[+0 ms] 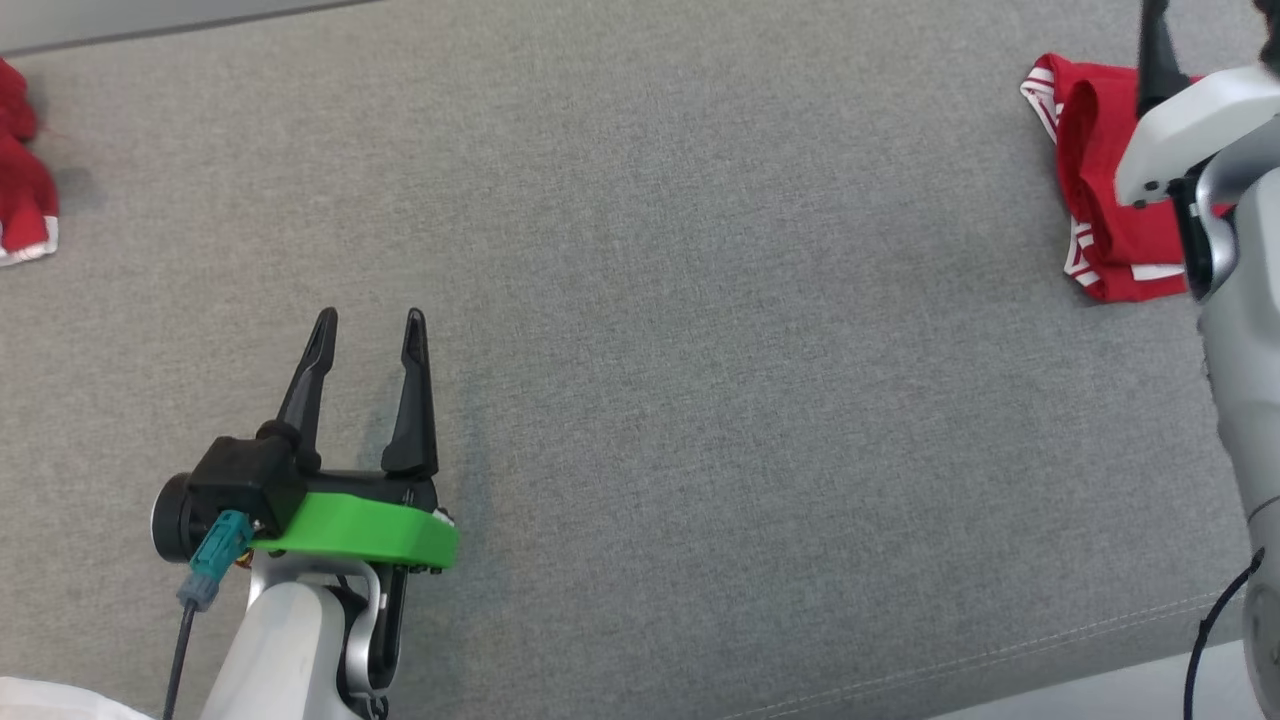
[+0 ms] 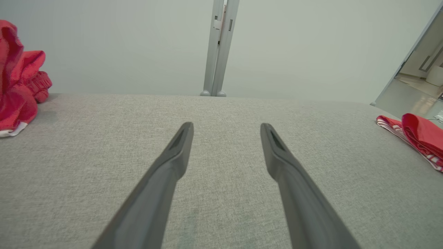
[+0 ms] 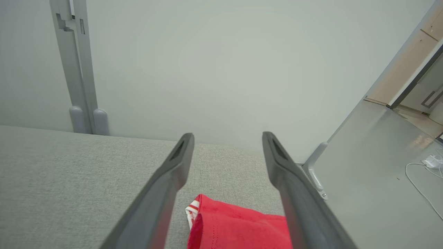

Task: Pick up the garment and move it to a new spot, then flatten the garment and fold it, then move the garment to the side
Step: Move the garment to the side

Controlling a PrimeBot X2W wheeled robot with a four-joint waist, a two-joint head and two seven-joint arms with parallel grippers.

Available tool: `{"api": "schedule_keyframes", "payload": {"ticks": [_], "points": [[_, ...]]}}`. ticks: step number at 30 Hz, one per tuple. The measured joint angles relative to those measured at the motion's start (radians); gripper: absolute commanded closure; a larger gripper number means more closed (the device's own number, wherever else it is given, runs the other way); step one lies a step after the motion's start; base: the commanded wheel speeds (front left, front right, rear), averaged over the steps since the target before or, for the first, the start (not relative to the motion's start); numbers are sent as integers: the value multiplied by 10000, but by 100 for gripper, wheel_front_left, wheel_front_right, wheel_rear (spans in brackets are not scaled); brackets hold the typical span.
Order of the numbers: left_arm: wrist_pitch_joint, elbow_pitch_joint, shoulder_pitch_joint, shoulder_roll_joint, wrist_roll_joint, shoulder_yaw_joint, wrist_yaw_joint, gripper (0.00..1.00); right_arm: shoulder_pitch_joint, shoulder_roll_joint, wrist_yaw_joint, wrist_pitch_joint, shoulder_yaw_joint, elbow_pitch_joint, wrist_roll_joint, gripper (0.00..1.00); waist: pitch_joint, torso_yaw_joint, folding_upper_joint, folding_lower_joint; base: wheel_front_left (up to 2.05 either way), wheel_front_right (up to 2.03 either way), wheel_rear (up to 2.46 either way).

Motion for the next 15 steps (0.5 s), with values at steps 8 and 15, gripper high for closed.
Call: {"api": "schedule_keyframes", "payload": {"ticks": [8, 15], "points": [[-173, 1151, 168, -305, -299, 566, 121, 0, 2113, 876, 0, 0, 485, -1896, 1181, 0, -1177, 352, 0, 0, 0, 0, 0], [-188, 1047, 1050, -552, -173, 1089, 186, 0, 4666, 1580, 0, 0, 560, -3841, 1496, 0, -1992, 900, 0, 0, 0, 0, 0]]}}
